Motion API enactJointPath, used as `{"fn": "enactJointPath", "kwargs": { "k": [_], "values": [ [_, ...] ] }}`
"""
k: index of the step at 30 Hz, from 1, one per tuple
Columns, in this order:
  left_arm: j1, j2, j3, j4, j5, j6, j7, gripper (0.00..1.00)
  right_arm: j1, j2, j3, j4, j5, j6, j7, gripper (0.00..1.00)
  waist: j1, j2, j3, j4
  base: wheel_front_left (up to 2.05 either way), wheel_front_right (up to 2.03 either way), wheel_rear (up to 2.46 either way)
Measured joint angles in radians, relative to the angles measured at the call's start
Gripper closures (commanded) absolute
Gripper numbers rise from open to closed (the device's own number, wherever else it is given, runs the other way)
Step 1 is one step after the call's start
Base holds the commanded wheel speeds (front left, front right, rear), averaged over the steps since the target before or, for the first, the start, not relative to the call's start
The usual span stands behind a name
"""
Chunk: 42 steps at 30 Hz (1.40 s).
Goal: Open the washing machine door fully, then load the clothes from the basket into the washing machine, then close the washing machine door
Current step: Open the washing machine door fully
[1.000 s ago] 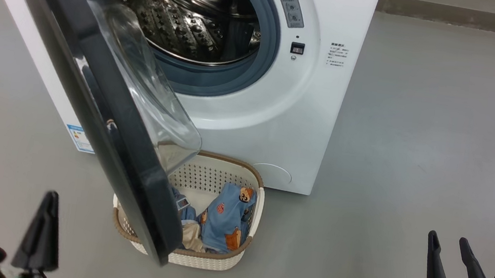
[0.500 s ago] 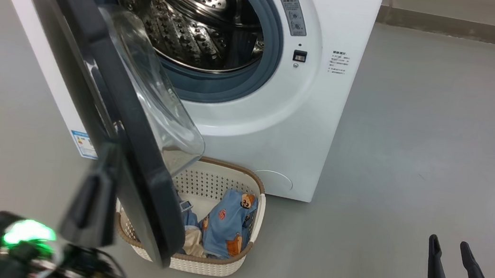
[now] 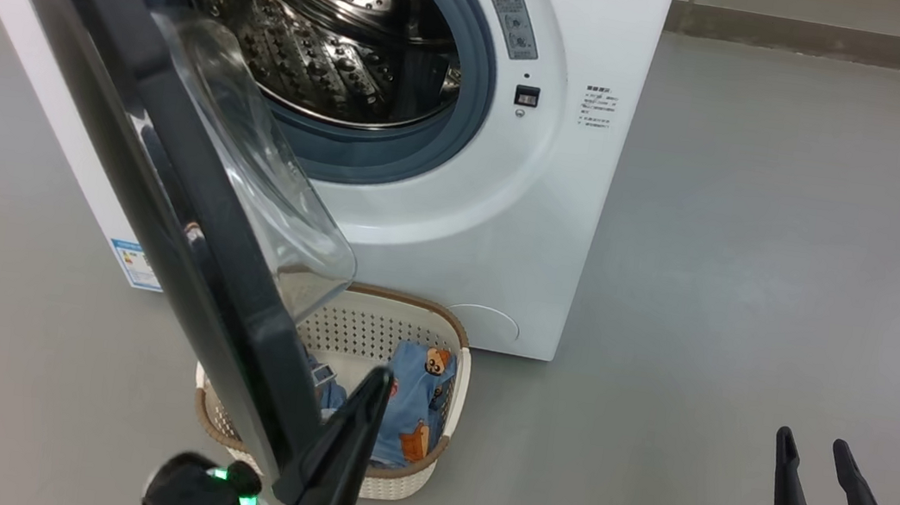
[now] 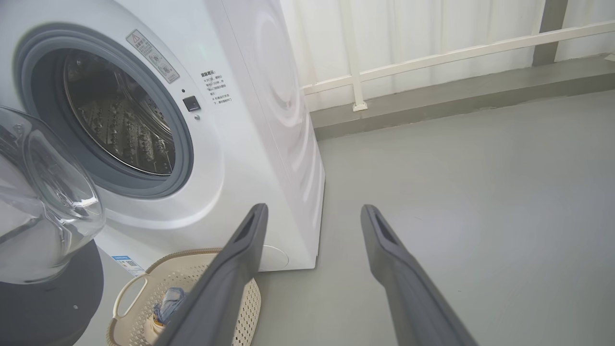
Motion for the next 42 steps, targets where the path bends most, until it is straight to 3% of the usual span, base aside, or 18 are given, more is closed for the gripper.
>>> {"fn": "enactJointPath", "kwargs": {
  "k": [6, 15, 23, 42],
  "values": [
    [-0.020, 0.000, 0.003, 0.225, -0.020, 0.000, -0.036, 1.00, 0.000, 0.003, 0.001, 0.000, 0.001, 0.000, 0.000, 0.00, 0.0000, 0.0000, 0.000, -0.007, 0.00, 0.00, 0.00],
    [-0.107, -0.001, 0.029, 0.400, -0.048, 0.000, -0.067, 1.00, 0.000, 0.004, 0.002, -0.002, 0.002, 0.000, 0.000, 0.00, 0.0000, 0.0000, 0.005, -0.001, 0.00, 0.00, 0.00],
    [-0.128, -0.005, 0.072, 0.449, -0.057, 0.000, -0.071, 1.00, 0.000, 0.004, 0.003, -0.010, 0.002, 0.000, 0.000, 0.00, 0.0000, 0.0000, 0.015, 0.006, 0.00, 0.00, 0.00],
    [-0.114, -0.030, 0.125, 0.417, -0.058, -0.003, -0.071, 1.00, -0.001, 0.000, 0.003, -0.017, -0.004, 0.000, 0.000, 0.00, 0.0000, 0.0000, 0.030, 0.065, 0.00, 0.00, 0.00]
  ]
}}
